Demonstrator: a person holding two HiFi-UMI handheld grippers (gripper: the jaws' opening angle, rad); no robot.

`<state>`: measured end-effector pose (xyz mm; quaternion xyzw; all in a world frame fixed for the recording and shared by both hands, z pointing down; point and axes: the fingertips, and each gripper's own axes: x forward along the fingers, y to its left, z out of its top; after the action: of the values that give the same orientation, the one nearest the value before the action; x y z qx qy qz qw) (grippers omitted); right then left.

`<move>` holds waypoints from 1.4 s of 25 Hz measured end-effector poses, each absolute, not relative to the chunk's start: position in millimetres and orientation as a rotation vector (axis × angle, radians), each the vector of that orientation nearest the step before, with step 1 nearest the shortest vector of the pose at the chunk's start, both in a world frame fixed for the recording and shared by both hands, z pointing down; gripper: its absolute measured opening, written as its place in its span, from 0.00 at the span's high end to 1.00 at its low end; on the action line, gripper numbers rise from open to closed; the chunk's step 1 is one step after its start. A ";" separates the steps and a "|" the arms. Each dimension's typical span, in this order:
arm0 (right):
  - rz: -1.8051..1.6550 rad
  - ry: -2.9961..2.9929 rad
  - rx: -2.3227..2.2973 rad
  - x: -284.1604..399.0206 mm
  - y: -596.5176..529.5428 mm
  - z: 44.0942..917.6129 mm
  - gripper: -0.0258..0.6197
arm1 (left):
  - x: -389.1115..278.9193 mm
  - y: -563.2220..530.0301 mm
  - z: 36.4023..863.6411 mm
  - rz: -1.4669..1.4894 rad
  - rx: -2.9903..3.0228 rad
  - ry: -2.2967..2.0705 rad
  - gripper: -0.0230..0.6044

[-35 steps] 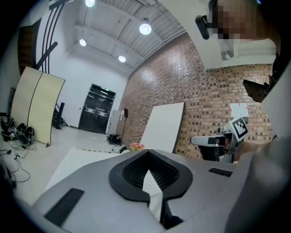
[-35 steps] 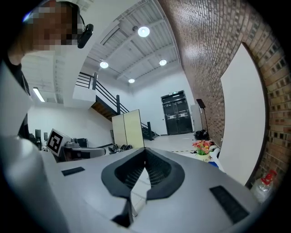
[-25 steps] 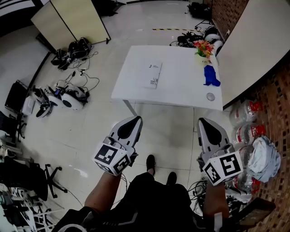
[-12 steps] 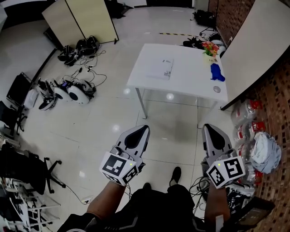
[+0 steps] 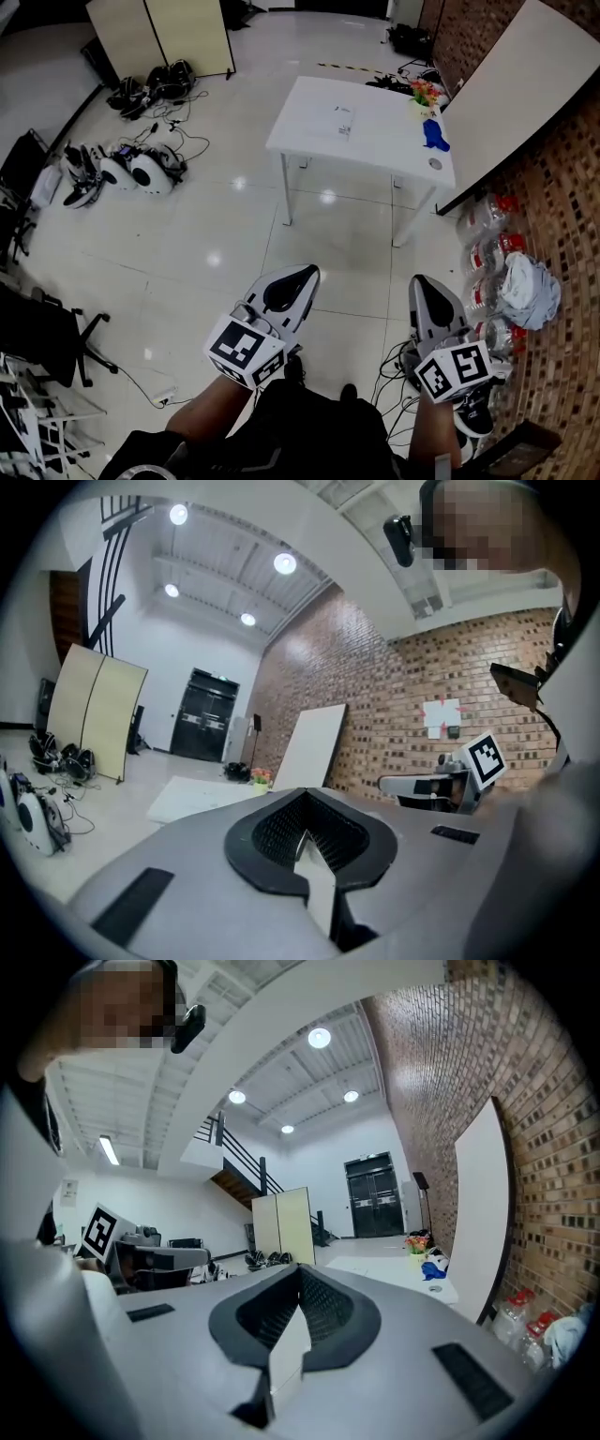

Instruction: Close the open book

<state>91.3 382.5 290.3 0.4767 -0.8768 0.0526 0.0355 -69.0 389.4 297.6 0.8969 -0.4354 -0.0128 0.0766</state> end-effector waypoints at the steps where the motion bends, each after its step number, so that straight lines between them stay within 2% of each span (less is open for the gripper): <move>1: 0.164 -2.703 1.463 96.9 396.3 290.1 0.96 | -62.3 404.3 296.7 -0.030 2.696 -1.307 0.96; 14: 0.226 -2.779 1.422 203.9 556.2 289.9 0.96 | 30.9 586.1 287.0 0.052 2.650 -1.432 0.96; 22: 0.175 -2.748 1.475 171.5 624.7 280.0 0.96 | 12.3 654.7 293.0 0.047 2.680 -1.360 0.96; 29: 0.117 -2.687 1.518 99.9 676.8 286.3 0.96 | -63.0 701.5 301.9 0.027 2.684 -1.320 0.96; 35: 0.171 -2.700 1.477 87.1 717.3 290.7 0.96 | -65.4 728.8 300.6 0.010 2.680 -1.303 0.96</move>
<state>87.1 717.3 290.7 0.4789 -0.8756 0.0553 0.0297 -65.4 728.8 300.6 0.8964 -0.4358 0.0033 0.0807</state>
